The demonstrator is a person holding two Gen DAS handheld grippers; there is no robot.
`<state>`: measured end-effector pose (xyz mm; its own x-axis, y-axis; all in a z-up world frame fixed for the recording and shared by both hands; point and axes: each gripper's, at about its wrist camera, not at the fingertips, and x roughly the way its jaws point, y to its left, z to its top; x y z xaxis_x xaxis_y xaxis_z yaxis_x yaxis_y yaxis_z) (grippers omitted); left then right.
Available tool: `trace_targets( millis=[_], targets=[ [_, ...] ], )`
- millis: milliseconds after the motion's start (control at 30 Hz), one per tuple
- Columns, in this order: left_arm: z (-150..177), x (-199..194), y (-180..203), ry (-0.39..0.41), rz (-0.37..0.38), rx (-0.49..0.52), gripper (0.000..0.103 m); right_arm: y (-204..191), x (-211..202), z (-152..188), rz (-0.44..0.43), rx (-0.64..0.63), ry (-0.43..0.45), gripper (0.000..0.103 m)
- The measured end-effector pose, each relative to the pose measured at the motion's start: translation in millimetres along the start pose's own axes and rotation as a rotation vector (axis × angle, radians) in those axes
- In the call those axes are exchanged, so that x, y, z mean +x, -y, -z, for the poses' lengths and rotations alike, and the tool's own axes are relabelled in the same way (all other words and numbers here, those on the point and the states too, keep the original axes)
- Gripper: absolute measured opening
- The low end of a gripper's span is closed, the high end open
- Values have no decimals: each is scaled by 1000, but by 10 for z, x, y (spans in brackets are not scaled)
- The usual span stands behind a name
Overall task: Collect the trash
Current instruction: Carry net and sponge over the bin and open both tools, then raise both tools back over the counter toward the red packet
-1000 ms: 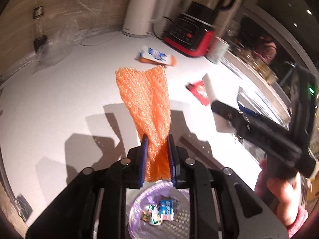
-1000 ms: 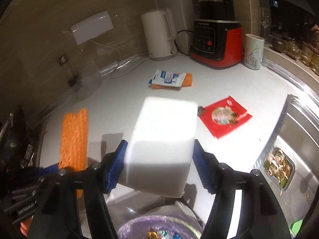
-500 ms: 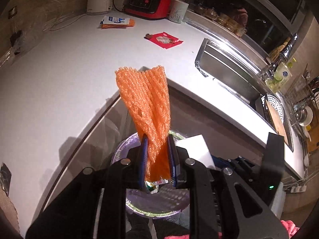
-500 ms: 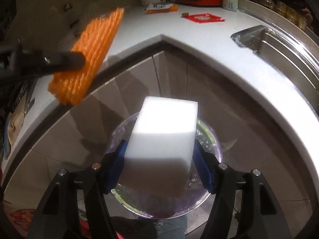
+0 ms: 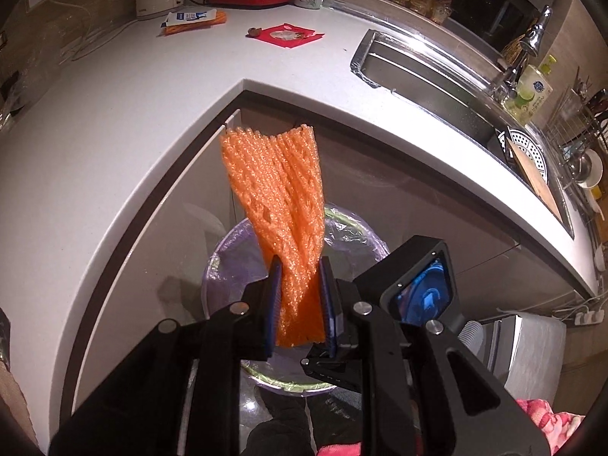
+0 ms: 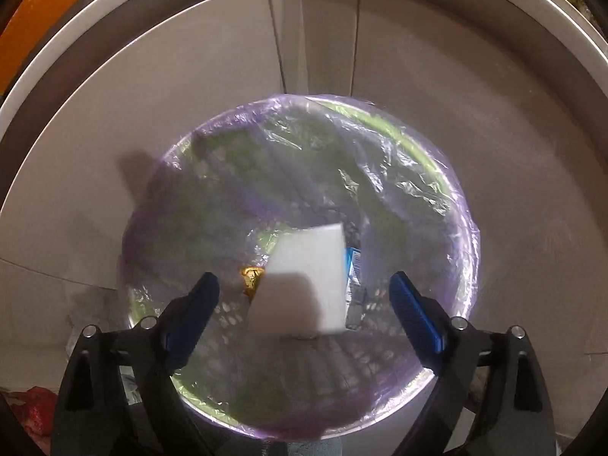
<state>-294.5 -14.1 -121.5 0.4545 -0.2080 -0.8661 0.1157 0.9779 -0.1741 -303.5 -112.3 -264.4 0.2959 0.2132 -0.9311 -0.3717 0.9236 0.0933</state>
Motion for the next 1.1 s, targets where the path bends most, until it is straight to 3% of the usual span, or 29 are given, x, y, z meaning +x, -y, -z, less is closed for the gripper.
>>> trace_targets(
  millis=[133,467,533,600,667,900,1100],
  targets=[
    [4,82,32,-14,13,8,18,191,-424,46,15,59,84,100],
    [206,678,262,-125,31,78,19,822,-1656,90,78,278,364,101],
    [285,849,310,-169,37,92,29,897,-1787,59,82,290,388,101],
    [356,1017,332,-219,9,92,71,931,-1885,33,84,292,405,101],
    [413,1120,351,-234,-16,92,82,983,-1957,53,80,287,412,101],
    [438,1302,345,-304,-13,65,84,1012,-1944,-22,59,259,392,101],
    [60,1060,317,-218,29,32,84,1064,-2011,-220,23,245,410,101]
  ],
)
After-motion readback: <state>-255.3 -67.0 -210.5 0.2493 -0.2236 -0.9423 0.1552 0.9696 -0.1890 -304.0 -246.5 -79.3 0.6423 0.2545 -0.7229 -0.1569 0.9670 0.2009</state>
